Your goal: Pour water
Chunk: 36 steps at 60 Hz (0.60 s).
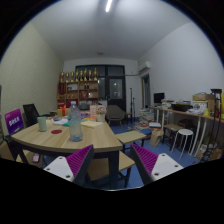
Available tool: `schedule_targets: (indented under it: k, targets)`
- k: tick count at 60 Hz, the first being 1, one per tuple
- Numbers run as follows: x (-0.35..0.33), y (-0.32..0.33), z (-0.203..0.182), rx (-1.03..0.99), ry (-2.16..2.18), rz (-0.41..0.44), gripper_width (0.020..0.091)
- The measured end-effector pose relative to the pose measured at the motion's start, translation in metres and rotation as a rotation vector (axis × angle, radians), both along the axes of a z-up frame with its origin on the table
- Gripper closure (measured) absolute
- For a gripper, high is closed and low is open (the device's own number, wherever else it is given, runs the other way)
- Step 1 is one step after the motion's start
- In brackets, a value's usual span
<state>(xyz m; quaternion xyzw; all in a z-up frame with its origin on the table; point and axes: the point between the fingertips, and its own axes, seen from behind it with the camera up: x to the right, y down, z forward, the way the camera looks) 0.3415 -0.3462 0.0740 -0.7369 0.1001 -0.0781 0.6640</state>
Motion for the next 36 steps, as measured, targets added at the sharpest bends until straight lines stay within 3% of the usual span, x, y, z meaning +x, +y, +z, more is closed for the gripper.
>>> schedule_targets:
  k: [22,36]
  targets:
    - [-0.026,0.031,0.002,-0.004,-0.053,0.108,0.0271]
    - [-0.096,0.104,0.008,0.045,-0.056,0.208,0.0276]
